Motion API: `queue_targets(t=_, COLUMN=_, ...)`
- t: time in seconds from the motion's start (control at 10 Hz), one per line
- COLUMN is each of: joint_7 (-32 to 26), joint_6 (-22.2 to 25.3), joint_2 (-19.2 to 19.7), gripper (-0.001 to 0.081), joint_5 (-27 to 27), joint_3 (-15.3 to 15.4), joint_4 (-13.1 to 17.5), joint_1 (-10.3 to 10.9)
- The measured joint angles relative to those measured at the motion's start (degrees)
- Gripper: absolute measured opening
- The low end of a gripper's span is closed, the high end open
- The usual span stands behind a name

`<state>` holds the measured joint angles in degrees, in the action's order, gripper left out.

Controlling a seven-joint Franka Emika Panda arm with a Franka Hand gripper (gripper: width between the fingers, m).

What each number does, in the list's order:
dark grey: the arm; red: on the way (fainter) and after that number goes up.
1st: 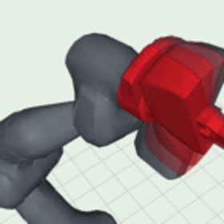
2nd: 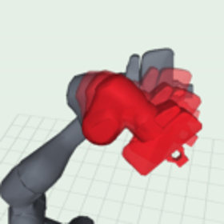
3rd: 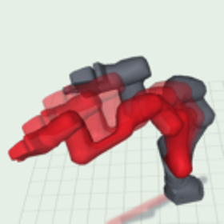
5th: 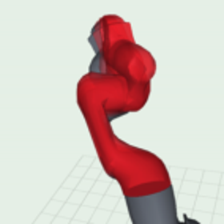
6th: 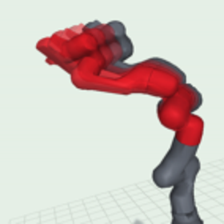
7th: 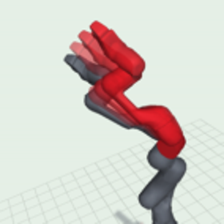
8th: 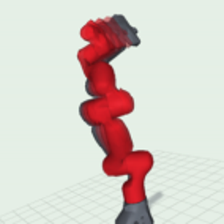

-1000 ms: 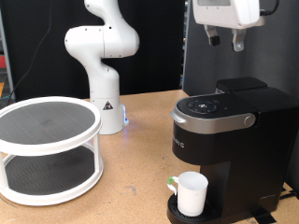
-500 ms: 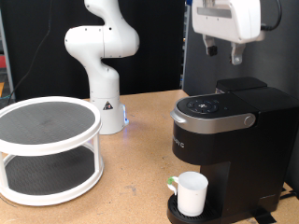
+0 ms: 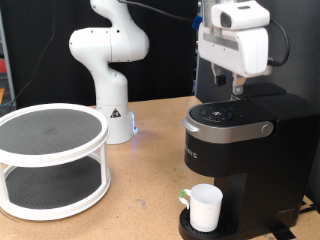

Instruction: Make a cup of coffee with the keurig machine

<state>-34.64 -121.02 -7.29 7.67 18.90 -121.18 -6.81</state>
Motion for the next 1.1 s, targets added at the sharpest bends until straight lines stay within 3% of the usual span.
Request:
queue_targets(t=0.1, joint_7=-0.01, joint_6=-1.5, joint_2=0.02, gripper=0.0601, joint_5=-0.32, joint_3=0.0, joint_4=-1.29, joint_1=0.0)
queue_targets(t=0.2, joint_7=-0.01, joint_6=-2.81, joint_2=0.03, gripper=0.0417, joint_5=-0.49, joint_3=0.0, joint_4=-2.43, joint_1=0.0)
queue_targets(t=0.3, joint_7=-0.01, joint_6=-4.06, joint_2=0.05, gripper=0.0417, joint_5=-0.6, joint_3=0.01, joint_4=-3.46, joint_1=0.0)
queue_targets(t=0.4, joint_7=-0.01, joint_6=-5.64, joint_2=0.07, gripper=0.0217, joint_5=-0.68, joint_3=0.08, joint_4=-4.43, joint_1=0.01)
queue_targets(t=0.5, joint_7=0.02, joint_6=-7.19, joint_2=0.09, gripper=0.0087, joint_5=-0.99, joint_3=0.26, joint_4=-5.26, joint_1=0.02)
queue_targets(t=0.6, joint_7=0.28, joint_6=-8.32, joint_2=0.18, gripper=0.0087, joint_5=-1.53, joint_3=0.49, joint_4=-5.87, joint_1=0.02)
queue_targets(t=0.7, joint_7=0.62, joint_6=-8.75, joint_2=0.33, gripper=0.0016, joint_5=-1.91, joint_3=0.69, joint_4=-6.21, joint_1=0.02)
queue_targets(t=1.1, joint_7=1.85, joint_6=-10.33, joint_2=1.56, gripper=0.0007, joint_5=-3.3, joint_3=0.81, joint_4=-6.49, joint_1=0.01)
